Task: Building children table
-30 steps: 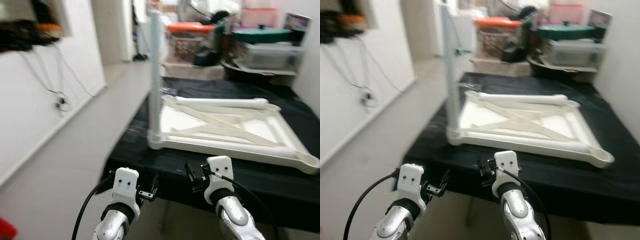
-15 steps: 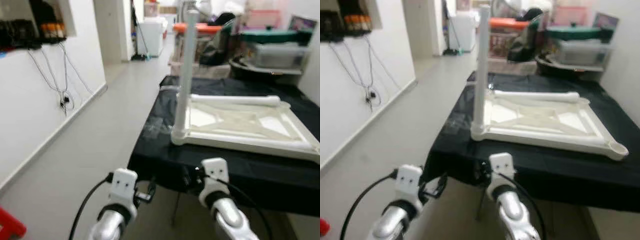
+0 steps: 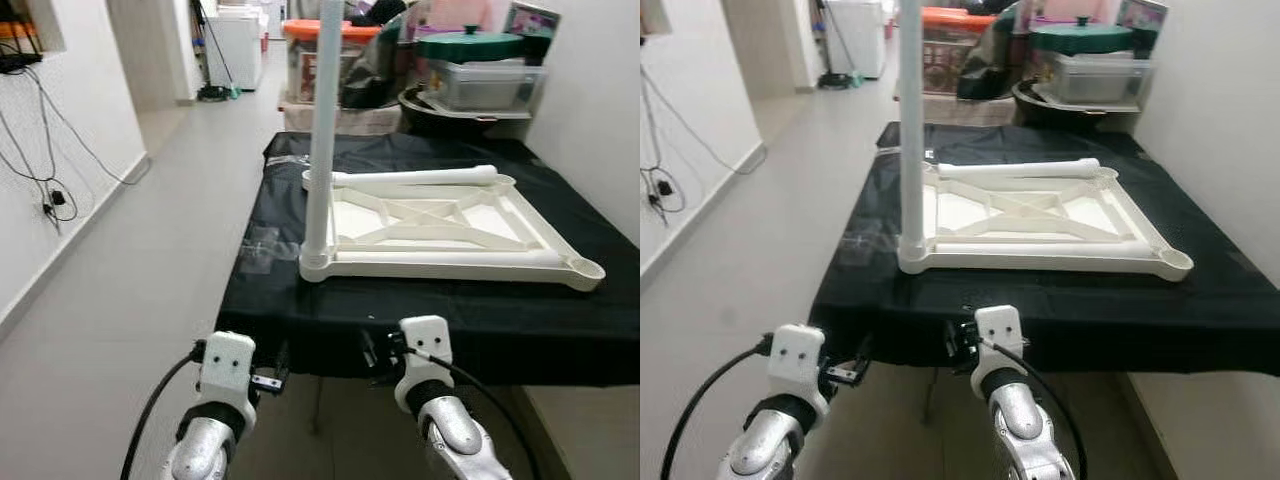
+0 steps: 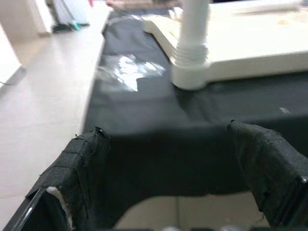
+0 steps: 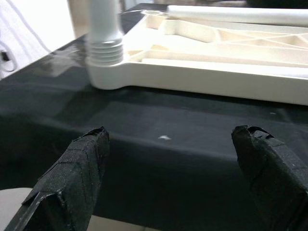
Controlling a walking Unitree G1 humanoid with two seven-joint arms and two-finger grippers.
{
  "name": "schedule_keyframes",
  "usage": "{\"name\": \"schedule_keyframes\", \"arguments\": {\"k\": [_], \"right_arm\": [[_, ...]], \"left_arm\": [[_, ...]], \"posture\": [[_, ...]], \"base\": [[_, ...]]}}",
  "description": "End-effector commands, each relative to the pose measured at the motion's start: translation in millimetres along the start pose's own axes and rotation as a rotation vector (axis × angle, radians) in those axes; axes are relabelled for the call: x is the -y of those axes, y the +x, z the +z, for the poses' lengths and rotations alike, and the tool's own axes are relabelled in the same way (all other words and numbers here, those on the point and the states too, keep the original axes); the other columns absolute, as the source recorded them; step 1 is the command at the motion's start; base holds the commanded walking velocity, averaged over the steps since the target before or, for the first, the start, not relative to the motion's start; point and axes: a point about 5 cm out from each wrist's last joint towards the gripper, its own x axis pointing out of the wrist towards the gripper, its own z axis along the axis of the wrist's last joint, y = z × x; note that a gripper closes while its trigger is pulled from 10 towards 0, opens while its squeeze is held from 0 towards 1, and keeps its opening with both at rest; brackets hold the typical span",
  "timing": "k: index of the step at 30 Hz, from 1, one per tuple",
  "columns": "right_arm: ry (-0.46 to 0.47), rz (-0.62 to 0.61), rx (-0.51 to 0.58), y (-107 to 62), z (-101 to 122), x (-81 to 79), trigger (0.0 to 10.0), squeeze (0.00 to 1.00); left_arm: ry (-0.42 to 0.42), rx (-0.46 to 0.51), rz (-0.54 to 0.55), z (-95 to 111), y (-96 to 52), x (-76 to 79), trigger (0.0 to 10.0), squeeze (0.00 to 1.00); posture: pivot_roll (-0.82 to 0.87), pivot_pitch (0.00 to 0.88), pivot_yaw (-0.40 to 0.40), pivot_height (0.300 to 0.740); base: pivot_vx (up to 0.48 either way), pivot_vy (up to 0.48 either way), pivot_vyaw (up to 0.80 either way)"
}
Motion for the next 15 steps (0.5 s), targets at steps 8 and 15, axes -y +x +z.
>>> {"name": "schedule_keyframes", "arguments": {"k": [8,15], "right_arm": [[0.002,-0.086,0.040,2.1,6.2,11.5,10.0,0.00],[-0.022,-0.421,0.110,3.0,20.4,65.2,10.0,0.00]], "left_arm": [[0.054,0.040,0.139,5.9,-2.5,-19.5,10.0,0.00],[0.091,0.111,0.298,23.4,4.0,-54.9,10.0,0.00]], "posture": [[0.05,0.000,-0.036,0.740],[0.05,0.000,-0.036,0.740]], "base": [[0.000,0.000,0.00],[0.000,0.000,0.00]]}}
